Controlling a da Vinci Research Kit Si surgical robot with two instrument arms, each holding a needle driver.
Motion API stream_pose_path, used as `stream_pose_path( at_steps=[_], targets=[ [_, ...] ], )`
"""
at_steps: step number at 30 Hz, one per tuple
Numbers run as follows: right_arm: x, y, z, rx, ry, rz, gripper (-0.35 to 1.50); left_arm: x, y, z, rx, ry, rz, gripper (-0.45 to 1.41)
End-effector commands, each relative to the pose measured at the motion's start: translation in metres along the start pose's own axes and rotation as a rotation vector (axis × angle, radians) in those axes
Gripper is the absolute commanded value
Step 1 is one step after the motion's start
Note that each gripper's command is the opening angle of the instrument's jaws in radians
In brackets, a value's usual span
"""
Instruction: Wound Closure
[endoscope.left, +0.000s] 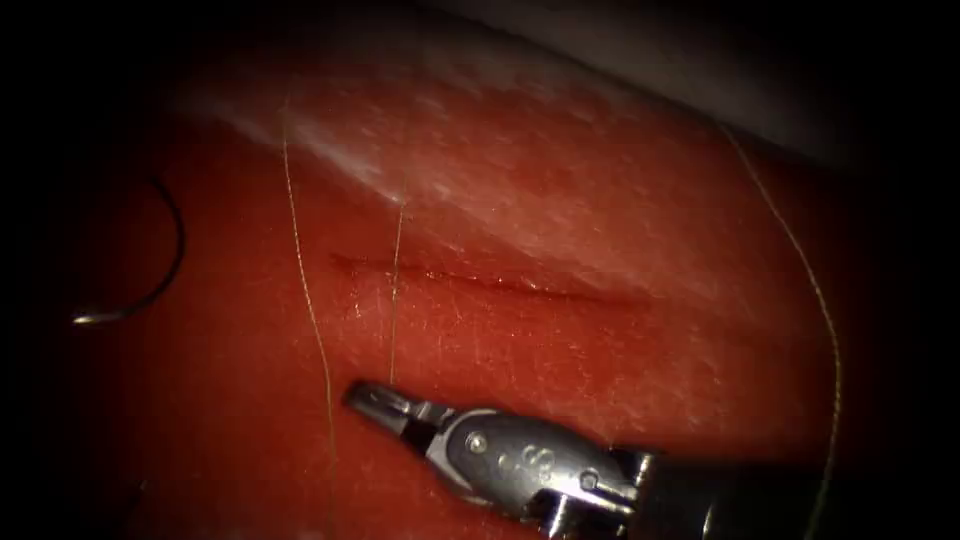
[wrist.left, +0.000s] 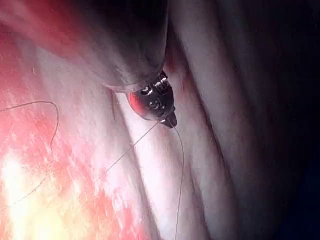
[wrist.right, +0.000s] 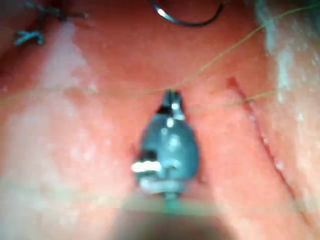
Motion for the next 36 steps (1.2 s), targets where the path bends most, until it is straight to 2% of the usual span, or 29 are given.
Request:
stream_pose_path(
  at_steps=[1,11,16,23,30,36],
  targets=[
    [-0.0002,-0.0003,0.0008,0.001,-0.001,0.001,-0.35,0.0,-0.0001,0.0008,0.0,0.003,0.0,-0.35],
    [-0.0011,-0.0007,0.0011,0.015,-0.033,-0.008,-0.35,-0.0001,-0.0002,0.0008,0.001,0.005,-0.005,-0.35],
    [-0.001,0.0007,-0.0002,0.026,-0.035,0.0,-0.35,-0.0002,0.0,0.0006,-0.004,0.009,-0.004,-0.35],
    [-0.002,0.0018,-0.0022,0.044,-0.054,-0.002,-0.35,-0.0004,0.0,-0.0019,-0.016,0.02,-0.005,-0.35],
    [-0.0031,0.0006,-0.0023,0.05,-0.075,0.009,-0.35,0.0011,0.0002,-0.0036,-0.013,0.031,-0.021,-0.35],
    [-0.0037,0.001,-0.0021,0.049,-0.086,0.017,-0.35,0.0021,-0.0001,-0.0043,-0.013,0.037,-0.03,-0.35]
  ],
)
